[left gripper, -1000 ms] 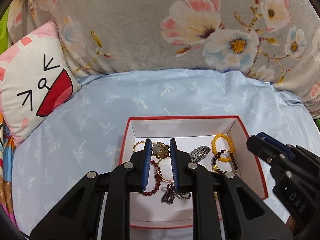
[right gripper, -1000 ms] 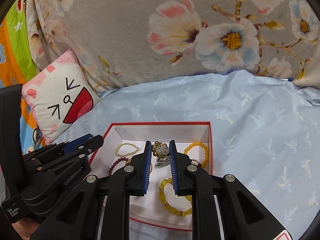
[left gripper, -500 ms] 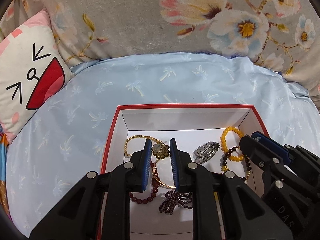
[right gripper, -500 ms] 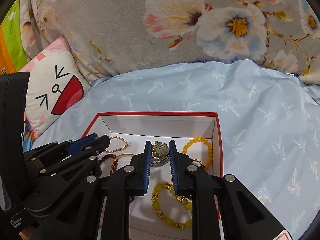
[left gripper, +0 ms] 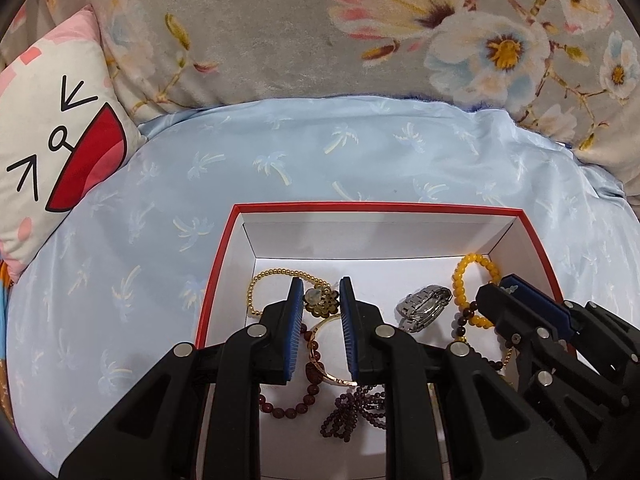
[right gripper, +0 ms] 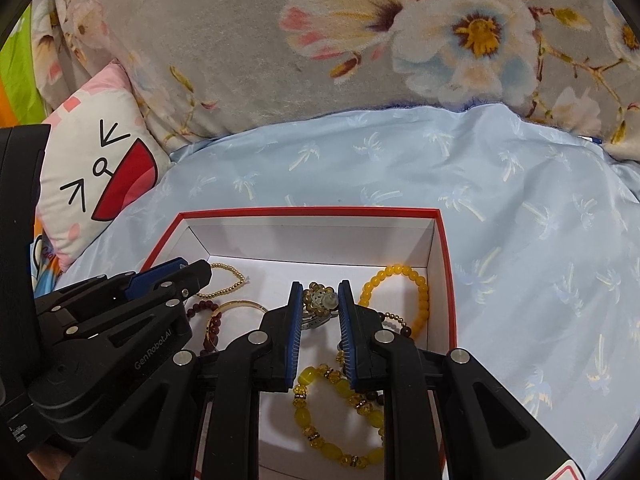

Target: Organize jewelry

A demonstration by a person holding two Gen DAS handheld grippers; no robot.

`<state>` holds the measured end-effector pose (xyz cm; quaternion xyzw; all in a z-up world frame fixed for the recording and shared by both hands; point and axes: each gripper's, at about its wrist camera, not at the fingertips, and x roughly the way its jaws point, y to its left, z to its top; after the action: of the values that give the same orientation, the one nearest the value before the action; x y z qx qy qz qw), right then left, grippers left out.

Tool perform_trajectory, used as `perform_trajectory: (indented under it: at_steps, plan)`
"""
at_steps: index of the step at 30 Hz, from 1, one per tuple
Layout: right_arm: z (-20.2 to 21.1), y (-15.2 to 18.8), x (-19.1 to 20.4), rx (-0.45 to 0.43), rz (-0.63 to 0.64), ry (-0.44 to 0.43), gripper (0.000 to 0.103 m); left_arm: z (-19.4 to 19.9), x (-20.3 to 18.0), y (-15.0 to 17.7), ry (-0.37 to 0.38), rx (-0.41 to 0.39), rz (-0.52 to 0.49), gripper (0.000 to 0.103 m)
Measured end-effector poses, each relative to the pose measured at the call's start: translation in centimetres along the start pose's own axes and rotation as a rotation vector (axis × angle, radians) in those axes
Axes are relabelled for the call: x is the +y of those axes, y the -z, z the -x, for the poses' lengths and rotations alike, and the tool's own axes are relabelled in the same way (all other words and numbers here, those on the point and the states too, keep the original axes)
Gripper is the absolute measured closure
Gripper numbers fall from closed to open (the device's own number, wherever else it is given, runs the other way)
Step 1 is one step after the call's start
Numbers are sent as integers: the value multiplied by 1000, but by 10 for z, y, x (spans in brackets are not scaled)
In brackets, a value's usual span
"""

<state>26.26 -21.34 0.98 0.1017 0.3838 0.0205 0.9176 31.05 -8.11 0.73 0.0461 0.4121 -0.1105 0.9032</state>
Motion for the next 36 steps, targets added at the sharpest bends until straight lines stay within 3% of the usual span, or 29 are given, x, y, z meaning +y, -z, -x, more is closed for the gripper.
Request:
perform_trajectory:
  at_steps: [6,11,15,27,36]
  plan:
    - [-6,2,2,15,6,2,86,-4,-1,2,3,7,2,85]
    - [-1,2,2,-1,1,12,76,-4,-4,2,-15,-1,-2,74]
    - [5,3,3,-11,7,23,72,0,-5,4,-18,-5,1,73]
    - [33,16,5,-25,-18,76,66,26,-10,15,-47,-25,-9,69]
    - [64,40,6,-26,-30,139,60,53,-16,40,-48,-16,-3,67]
